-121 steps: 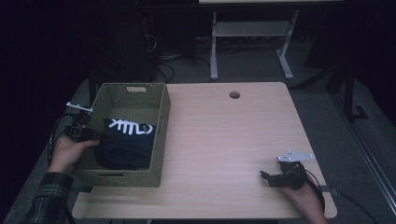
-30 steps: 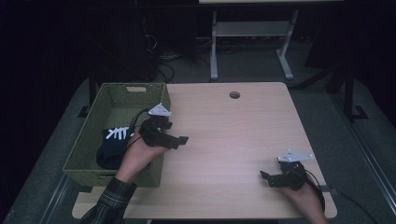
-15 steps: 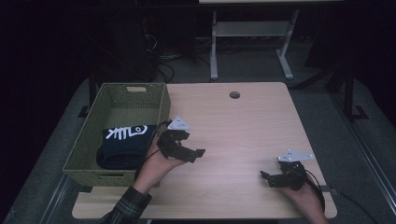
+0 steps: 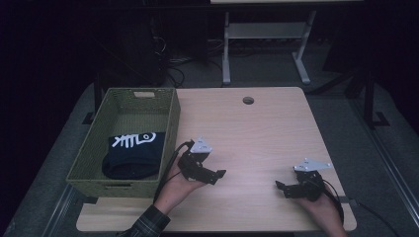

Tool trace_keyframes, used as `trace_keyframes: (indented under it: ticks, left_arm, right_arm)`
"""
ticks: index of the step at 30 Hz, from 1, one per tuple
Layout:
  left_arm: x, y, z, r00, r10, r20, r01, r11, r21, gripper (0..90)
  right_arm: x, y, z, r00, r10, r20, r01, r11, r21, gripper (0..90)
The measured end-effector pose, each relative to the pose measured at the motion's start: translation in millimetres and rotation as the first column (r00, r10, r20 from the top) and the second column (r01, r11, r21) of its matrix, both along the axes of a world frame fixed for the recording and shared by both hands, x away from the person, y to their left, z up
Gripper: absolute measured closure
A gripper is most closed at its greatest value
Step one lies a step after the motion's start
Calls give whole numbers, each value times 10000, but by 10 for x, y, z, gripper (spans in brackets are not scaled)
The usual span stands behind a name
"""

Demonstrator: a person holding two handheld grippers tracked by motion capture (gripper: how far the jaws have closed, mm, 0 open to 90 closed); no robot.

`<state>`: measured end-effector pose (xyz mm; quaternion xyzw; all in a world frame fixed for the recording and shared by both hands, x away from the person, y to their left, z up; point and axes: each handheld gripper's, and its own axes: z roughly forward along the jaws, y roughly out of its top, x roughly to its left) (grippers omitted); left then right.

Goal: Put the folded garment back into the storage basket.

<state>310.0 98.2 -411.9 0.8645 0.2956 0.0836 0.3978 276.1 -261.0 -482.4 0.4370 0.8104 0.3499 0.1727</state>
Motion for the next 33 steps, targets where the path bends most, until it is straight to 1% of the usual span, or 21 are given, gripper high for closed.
trace_keyframes:
  ticks: [2, 3, 4, 6, 7, 8, 10, 11, 12, 13, 15, 16, 17, 18, 19, 20, 21, 22, 33]
  left_arm:
    - [-4, -6, -78, 10000, 20, -15, -20, 10000, 85, 130]
    - [-4, -6, -78, 10000, 20, -15, -20, 10000, 85, 130]
    - [-10, -18, -158, 10000, 31, 23, -31, 9999, 104, 129]
    - [-21, -34, -236, 10000, 45, 64, -46, 10000, 89, 129]
    - [-21, -34, -236, 10000, 45, 64, -46, 10000, 89, 129]
    - [-25, -49, -308, 10000, 53, 65, -54, 9998, 216, 129]
    - [-25, -55, -376, 9999, 112, 114, -115, 9996, 256, 128]
    - [-25, -55, -376, 9999, 112, 114, -115, 9996, 256, 128]
    - [-27, -58, -441, 9997, 174, 148, -178, 9994, 307, 128]
    - [-31, -63, -477, 9997, 197, 153, -203, 9992, 346, 128]
    - [-50, -85, -555, 9995, 228, 197, -239, 9980, 592, 128]
    - [-50, -85, -555, 9995, 228, 197, -239, 9980, 592, 128]
    - [-52, -96, -594, 9996, 190, 213, -206, 9968, 776, 128]
    - [-65, -110, -642, 9991, 220, 354, -251, 9958, 881, 127]
    - [-65, -110, -642, 9991, 220, 354, -251, 9958, 881, 127]
    - [-68, -112, -654, 9985, 249, 497, -292, 9957, 879, 127]
    - [-68, -112, -654, 9985, 249, 497, -292, 9957, 879, 127]
    - [-67, -105, -665, 9981, 297, 538, -338, 9964, 776, 127]
    - [-69, -103, -665, 9981, 286, 538, -328, 9964, 782, 127]
  right_arm:
    - [1, -1, 0, 10000, 16, 10, -15, 10000, -4, 105]
    - [1, -1, 0, 10000, 16, 10, -15, 10000, -4, 105]
    - [1, -1, 0, 10000, 14, 9, -14, 10000, -4, 105]
    - [0, 0, 0, 10000, 4, -3, -4, 10000, 2, 105]
    - [0, 0, 0, 10000, 4, -3, -4, 10000, 2, 105]
    - [0, 0, 0, 10000, -2, -12, 2, 10000, 6, 105]
    - [0, 0, 0, 10000, -3, -12, 3, 10000, 5, 105]
    - [0, 0, 0, 10000, -3, -12, 3, 10000, 5, 105]
    - [0, 0, 0, 10000, -3, -12, 3, 10000, 5, 105]
    - [0, 0, 1, 10000, 0, -10, 0, 10000, 2, 105]
    - [0, 0, 1, 10000, 3, -5, -3, 10000, 1, 105]
    - [0, 0, 1, 10000, 3, -5, -3, 10000, 1, 105]
    - [-1, 0, 0, 10000, -4, -16, 4, 10000, 7, 105]
    - [0, 0, 0, 10000, 0, -7, 0, 10000, 3, 105]
    - [0, 0, 0, 10000, 0, -7, 0, 10000, 3, 105]
    - [0, 0, 0, 10000, 1, -9, -1, 10000, 5, 105]
    - [0, 0, 0, 10000, 1, -9, -1, 10000, 5, 105]
    - [0, 0, 0, 10000, 3, -7, -3, 10000, 2, 105]
    - [-1, 2, 1, 10000, -20, -22, 20, 10000, 19, 105]
